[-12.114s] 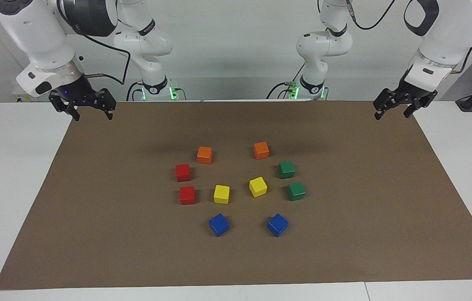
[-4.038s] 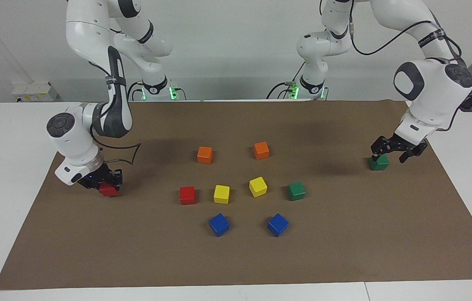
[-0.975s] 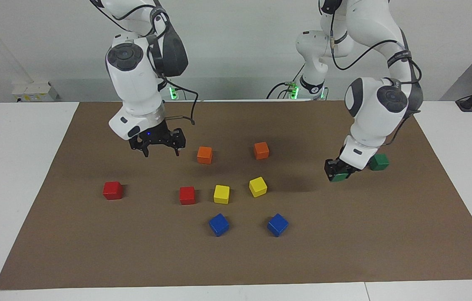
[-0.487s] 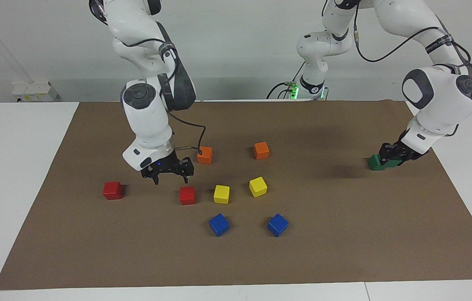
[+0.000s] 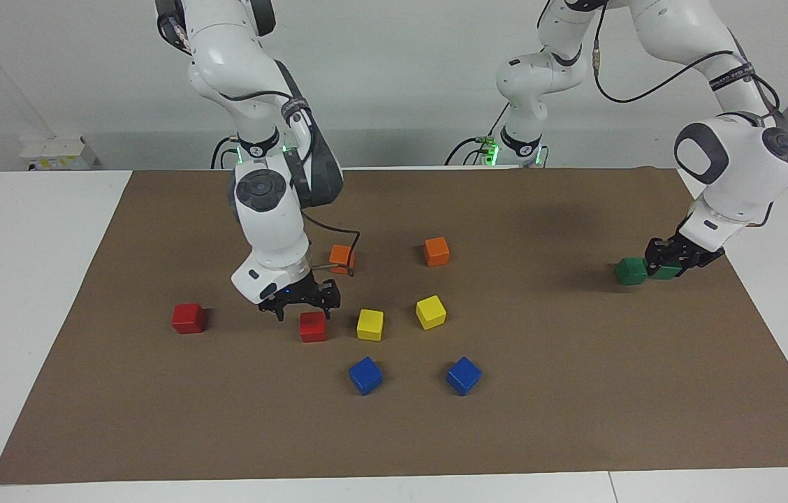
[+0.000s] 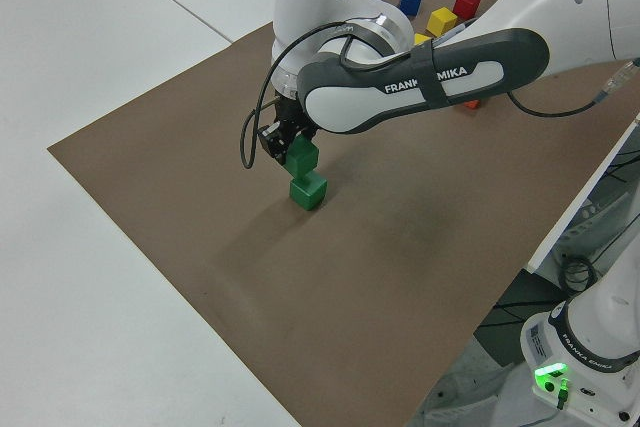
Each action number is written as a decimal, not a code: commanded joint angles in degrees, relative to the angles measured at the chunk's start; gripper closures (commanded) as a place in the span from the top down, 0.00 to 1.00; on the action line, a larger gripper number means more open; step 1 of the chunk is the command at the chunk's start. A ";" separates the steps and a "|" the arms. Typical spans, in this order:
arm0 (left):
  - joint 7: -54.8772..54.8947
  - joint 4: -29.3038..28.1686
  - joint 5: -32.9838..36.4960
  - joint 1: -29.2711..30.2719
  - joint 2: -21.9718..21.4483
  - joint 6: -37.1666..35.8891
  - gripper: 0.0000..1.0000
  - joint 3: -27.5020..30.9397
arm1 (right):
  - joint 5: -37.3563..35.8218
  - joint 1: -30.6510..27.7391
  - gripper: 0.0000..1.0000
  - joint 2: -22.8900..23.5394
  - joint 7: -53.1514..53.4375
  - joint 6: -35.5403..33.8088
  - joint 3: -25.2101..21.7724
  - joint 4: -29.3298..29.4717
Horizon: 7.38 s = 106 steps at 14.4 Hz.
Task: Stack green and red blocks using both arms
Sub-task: 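Place the green block beside the first green block with the left gripper, then open the left gripper and withdraw it to the table edge, then carry the red block over the first red block with the right gripper, then lower and align the red block onto the first red with the right gripper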
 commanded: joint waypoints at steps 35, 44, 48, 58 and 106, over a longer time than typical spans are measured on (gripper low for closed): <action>-3.73 14.67 -0.60 -0.20 -3.62 -13.72 1.00 -1.37 | -0.92 0.22 0.00 4.23 -0.33 6.63 0.47 -3.87; -23.89 27.77 -0.25 -5.12 -4.33 -33.13 1.00 -2.17 | -1.01 -9.86 0.00 -4.89 -12.43 -9.00 0.47 -0.88; -23.89 26.72 -0.07 -5.21 -7.84 -36.05 1.00 -2.43 | -0.92 -18.04 0.00 -10.09 -22.90 -12.35 0.47 -2.20; -23.89 26.72 0.98 -6.97 -10.83 -40.09 1.00 -2.34 | -0.83 -22.55 0.00 -12.29 -21.18 -2.08 0.38 -11.95; -23.80 26.72 0.63 -7.06 -11.53 -39.66 1.00 -2.43 | -0.83 -23.07 0.00 -10.01 -22.66 11.82 0.47 -19.95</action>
